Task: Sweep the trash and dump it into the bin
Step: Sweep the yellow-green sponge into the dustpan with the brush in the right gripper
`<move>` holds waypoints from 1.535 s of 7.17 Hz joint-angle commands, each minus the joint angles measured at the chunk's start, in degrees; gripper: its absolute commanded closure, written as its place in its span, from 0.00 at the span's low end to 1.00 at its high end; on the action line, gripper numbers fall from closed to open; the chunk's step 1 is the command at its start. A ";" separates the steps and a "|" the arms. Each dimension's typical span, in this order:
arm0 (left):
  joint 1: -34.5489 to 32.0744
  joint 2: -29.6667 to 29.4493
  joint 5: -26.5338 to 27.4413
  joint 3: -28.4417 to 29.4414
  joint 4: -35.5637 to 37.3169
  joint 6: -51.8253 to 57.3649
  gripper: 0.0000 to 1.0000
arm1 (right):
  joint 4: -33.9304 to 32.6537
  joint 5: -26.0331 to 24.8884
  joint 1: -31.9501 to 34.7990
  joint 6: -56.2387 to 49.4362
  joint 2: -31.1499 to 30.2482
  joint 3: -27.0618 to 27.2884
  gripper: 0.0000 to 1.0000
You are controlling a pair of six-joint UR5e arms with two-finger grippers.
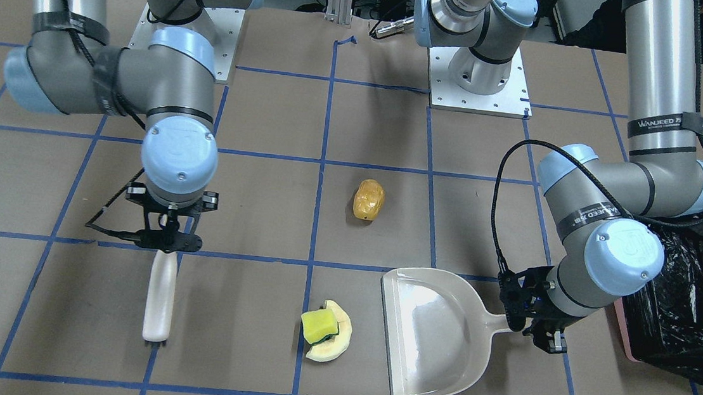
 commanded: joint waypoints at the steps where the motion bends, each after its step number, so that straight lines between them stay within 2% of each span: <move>1: -0.36 0.42 0.30 0.40 -1.28 -0.06 1.00 | 0.48 7.69 3.94 7.30 4.98 -5.04 0.96; 3: -0.63 0.52 0.30 0.40 -1.64 -1.80 1.00 | 0.39 13.68 8.75 15.00 9.90 -10.84 0.96; 4: -1.41 0.43 0.39 0.40 -1.65 -2.60 1.00 | 0.47 16.93 9.99 15.39 12.01 -13.91 0.96; 6: -4.04 -0.19 3.45 0.48 -1.65 -5.66 1.00 | 0.04 25.36 13.15 16.62 14.48 -17.70 0.96; 8: -4.49 -0.45 3.47 0.75 -1.65 -6.04 1.00 | -0.57 30.12 18.24 19.51 15.81 -21.14 0.96; 9: -4.49 -0.45 3.47 0.84 -1.56 -5.95 1.00 | -4.32 35.02 19.57 19.87 16.34 -21.76 0.96; 11: -4.41 -0.45 3.38 1.45 -1.65 -5.69 1.00 | -3.23 34.20 19.94 19.27 15.73 -22.82 0.96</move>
